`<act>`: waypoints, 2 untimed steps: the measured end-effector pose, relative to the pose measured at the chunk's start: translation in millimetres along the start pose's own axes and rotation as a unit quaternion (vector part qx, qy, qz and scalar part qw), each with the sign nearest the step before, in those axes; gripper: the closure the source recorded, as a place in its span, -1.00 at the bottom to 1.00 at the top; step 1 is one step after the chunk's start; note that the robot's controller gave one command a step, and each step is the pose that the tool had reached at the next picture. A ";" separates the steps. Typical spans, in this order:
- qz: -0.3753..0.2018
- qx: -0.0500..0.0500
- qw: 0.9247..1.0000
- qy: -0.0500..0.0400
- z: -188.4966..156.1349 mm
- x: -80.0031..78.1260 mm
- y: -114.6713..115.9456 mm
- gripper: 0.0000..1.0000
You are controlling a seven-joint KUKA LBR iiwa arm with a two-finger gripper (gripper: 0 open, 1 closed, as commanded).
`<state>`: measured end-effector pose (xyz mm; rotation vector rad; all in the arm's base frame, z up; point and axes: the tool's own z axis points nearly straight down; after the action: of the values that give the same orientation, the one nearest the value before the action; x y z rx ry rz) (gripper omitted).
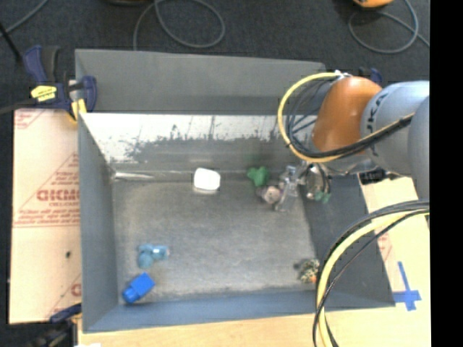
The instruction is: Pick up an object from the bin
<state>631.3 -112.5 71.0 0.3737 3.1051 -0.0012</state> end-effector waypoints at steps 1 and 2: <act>0.000 0.000 1.000 0.001 -3.5 1.1 -0.1 1.00; 0.000 0.000 1.000 0.004 -23.3 2.5 -0.3 1.00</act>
Offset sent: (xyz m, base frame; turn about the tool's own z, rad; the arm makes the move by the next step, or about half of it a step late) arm 0.0000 0.0001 0.0171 0.0000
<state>628.4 -112.1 94.3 0.3741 3.1127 0.0000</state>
